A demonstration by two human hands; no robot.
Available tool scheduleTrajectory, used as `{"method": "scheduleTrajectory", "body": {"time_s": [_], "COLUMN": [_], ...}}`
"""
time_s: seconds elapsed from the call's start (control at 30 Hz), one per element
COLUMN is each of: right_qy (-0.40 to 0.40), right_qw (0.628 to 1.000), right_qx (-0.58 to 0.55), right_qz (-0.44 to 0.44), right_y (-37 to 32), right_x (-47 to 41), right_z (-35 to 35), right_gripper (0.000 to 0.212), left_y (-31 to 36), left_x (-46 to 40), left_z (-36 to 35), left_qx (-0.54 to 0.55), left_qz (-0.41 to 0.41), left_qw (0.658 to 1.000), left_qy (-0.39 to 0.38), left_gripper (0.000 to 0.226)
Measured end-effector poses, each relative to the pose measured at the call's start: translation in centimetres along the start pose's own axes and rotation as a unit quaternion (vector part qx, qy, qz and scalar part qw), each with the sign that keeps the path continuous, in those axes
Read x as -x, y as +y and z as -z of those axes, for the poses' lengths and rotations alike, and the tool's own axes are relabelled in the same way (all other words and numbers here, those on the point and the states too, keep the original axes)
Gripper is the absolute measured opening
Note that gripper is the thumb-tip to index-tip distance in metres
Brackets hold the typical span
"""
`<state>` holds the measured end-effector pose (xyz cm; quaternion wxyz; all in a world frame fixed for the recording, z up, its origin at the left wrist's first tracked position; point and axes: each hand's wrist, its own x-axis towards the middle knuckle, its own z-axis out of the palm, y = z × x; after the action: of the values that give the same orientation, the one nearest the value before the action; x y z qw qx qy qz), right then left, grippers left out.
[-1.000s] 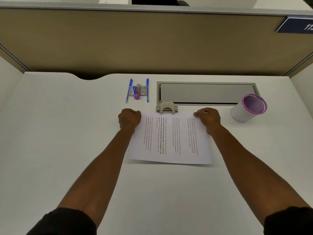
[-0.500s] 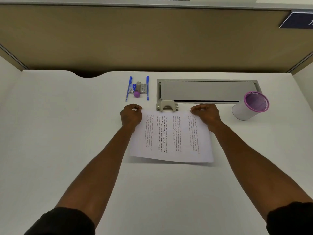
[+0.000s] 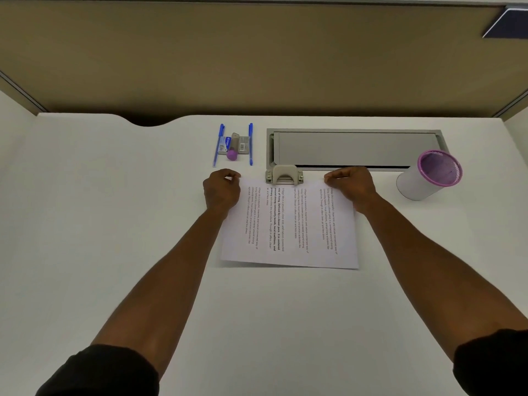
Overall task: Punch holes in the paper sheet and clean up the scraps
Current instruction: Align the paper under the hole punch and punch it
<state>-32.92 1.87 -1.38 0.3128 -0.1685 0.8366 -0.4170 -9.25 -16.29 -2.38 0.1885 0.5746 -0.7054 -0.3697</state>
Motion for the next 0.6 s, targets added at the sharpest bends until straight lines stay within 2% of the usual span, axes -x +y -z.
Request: {"method": "scheduleTrajectory", "body": {"time_s": [0.3,0.6], "right_qy": [0.055,0.053], "right_qw": [0.987,0.983], "right_qx": [0.103,0.108], "right_qz": [0.107,0.136], "right_y": [0.36,0.49], "right_x": [-0.17,0.25], "right_z": [-0.96,-0.95], "right_gripper": [0.015,0.009], "left_y": [-0.27,-0.06], "left_x": [-0.03,-0.3], "left_z": [-0.16,-0.16], "left_qx": [-0.031,-0.025], "left_qz": [-0.051,-0.042], "left_qw": [0.998,0.998], "left_qy": [0.019,0.031], "left_gripper": [0.022,0.023]}}
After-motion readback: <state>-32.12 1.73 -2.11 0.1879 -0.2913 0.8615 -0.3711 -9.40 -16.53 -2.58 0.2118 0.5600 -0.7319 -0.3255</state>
